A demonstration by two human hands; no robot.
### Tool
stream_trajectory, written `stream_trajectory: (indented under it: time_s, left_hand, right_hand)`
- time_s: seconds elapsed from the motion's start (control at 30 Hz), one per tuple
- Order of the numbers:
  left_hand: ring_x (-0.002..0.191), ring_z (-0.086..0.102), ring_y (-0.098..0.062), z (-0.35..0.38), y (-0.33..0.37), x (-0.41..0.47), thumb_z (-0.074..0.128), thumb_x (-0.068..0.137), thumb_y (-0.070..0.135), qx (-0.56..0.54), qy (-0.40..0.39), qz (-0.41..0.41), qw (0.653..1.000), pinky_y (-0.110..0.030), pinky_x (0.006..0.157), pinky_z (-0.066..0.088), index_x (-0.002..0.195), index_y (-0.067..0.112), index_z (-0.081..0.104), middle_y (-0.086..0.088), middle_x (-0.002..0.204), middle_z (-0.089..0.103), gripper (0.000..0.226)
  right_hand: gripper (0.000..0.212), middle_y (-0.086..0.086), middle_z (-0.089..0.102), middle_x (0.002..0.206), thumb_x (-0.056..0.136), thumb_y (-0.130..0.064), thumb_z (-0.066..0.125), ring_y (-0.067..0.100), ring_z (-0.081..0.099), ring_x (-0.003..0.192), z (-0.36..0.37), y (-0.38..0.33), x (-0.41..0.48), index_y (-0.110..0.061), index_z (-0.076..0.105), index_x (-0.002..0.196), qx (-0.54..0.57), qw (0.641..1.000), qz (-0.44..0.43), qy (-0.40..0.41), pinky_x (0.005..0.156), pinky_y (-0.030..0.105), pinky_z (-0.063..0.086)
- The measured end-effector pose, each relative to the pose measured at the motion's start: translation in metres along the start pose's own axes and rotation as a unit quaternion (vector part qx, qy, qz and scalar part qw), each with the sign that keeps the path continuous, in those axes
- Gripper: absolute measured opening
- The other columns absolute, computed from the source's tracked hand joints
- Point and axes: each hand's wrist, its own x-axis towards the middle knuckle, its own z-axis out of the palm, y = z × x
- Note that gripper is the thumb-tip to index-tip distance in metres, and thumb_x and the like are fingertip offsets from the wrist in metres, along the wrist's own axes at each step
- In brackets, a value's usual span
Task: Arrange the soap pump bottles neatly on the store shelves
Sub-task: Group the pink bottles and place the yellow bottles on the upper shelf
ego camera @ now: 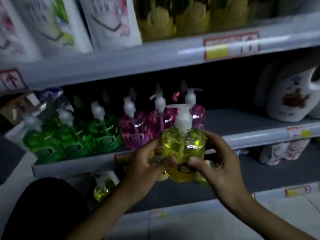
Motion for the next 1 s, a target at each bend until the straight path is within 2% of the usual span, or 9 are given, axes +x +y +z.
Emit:
stream_trajectory:
  time_s: [0.13, 0.3, 0.4, 0.47, 0.6, 0.7, 0.8, 0.9, 1.0]
  left_hand:
    - [0.112, 0.064, -0.022, 0.005, 0.039, 0.02, 0.084, 0.059, 0.052, -0.026, -0.002, 0.055, 0.998, -0.031, 0.083, 0.054, 0.116, 0.038, 0.065, -0.003, 0.116, 0.07, 0.062]
    - [0.104, 0.065, -0.003, 0.015, 0.089, 0.049, 0.088, 0.05, 0.048, 0.004, 0.05, 0.159, 0.986, -0.017, 0.073, 0.054, 0.11, 0.055, 0.064, 0.013, 0.112, 0.07, 0.064]
    - [0.106, 0.064, -0.001, 0.017, 0.117, 0.065, 0.081, 0.056, 0.041, 0.067, 0.067, 0.189, 0.977, -0.021, 0.078, 0.055, 0.109, 0.065, 0.057, 0.022, 0.11, 0.069, 0.063]
    - [0.107, 0.062, 0.001, 0.016, 0.135, 0.074, 0.079, 0.062, 0.042, 0.123, 0.081, 0.223, 0.964, -0.021, 0.083, 0.054, 0.116, 0.063, 0.054, 0.025, 0.112, 0.067, 0.064]
    - [0.106, 0.058, 0.01, 0.009, 0.164, 0.098, 0.067, 0.084, 0.008, 0.222, 0.122, 0.285, 0.924, -0.006, 0.081, 0.047, 0.135, 0.037, 0.048, 0.024, 0.113, 0.065, 0.061]
    - [0.114, 0.054, 0.009, 0.003, 0.175, 0.116, 0.061, 0.091, 0.008, 0.272, 0.152, 0.293, 0.904, -0.015, 0.094, 0.047, 0.143, 0.034, 0.038, 0.02, 0.123, 0.061, 0.062]
    - [0.109, 0.058, 0.002, -0.003, 0.176, 0.131, 0.061, 0.09, 0.01, 0.276, 0.181, 0.273, 0.904, -0.029, 0.093, 0.051, 0.139, 0.032, 0.041, 0.014, 0.116, 0.063, 0.057]
    - [0.108, 0.058, -0.002, -0.006, 0.177, 0.141, 0.066, 0.087, 0.013, 0.291, 0.221, 0.264, 0.893, -0.033, 0.093, 0.05, 0.137, 0.031, 0.041, 0.012, 0.115, 0.063, 0.059]
    - [0.106, 0.059, -0.008, -0.007, 0.173, 0.145, 0.067, 0.086, 0.023, 0.318, 0.233, 0.229, 0.89, -0.036, 0.09, 0.051, 0.136, 0.029, 0.039, 0.008, 0.115, 0.063, 0.058]
  right_hand:
    - [0.068, -0.011, 0.065, 0.1, 0.065, -0.074, 0.065, 0.01, 0.064, 0.094, -0.003, -0.025, 0.031, -0.025, 0.058, 0.111, 0.044, 0.992, -0.082, 0.082, 0.077, 0.025, 0.051]
    - [0.056, -0.012, 0.065, 0.112, 0.077, -0.066, 0.061, 0.013, 0.065, 0.103, -0.017, -0.059, 0.07, -0.03, 0.056, 0.119, 0.06, 0.969, -0.196, 0.138, 0.083, 0.026, 0.051]
    - [0.052, -0.009, 0.064, 0.12, 0.08, -0.065, 0.059, 0.017, 0.065, 0.107, -0.021, -0.076, 0.091, -0.04, 0.054, 0.125, 0.071, 0.957, -0.233, 0.156, 0.082, 0.03, 0.053]
    - [0.057, -0.008, 0.064, 0.124, 0.081, -0.064, 0.059, 0.017, 0.064, 0.111, -0.023, -0.085, 0.107, -0.036, 0.053, 0.13, 0.09, 0.951, -0.252, 0.156, 0.085, 0.032, 0.052]
    - [0.058, -0.025, 0.058, 0.128, 0.083, -0.042, 0.057, 0.0, 0.058, 0.117, -0.021, -0.105, 0.144, -0.03, 0.046, 0.138, 0.089, 0.95, -0.276, 0.116, 0.091, 0.015, 0.048]
    - [0.054, -0.033, 0.055, 0.125, 0.088, -0.027, 0.054, -0.01, 0.056, 0.114, -0.017, -0.113, 0.17, -0.029, 0.04, 0.141, 0.055, 0.955, -0.28, 0.079, 0.086, 0.006, 0.044]
    - [0.057, -0.038, 0.052, 0.121, 0.09, -0.026, 0.047, -0.008, 0.056, 0.112, -0.012, -0.117, 0.194, -0.023, 0.033, 0.145, -0.011, 0.962, -0.272, 0.035, 0.089, 0.016, 0.048]
    - [0.052, -0.024, 0.057, 0.12, 0.097, -0.019, 0.046, 0.002, 0.059, 0.111, -0.009, -0.119, 0.208, -0.026, 0.028, 0.146, -0.042, 0.964, -0.261, -0.017, 0.091, 0.036, 0.053]
    - [0.051, -0.018, 0.061, 0.113, 0.095, -0.03, 0.047, 0.001, 0.061, 0.104, -0.012, -0.119, 0.21, -0.037, 0.029, 0.141, -0.063, 0.969, -0.237, -0.035, 0.087, 0.033, 0.053]
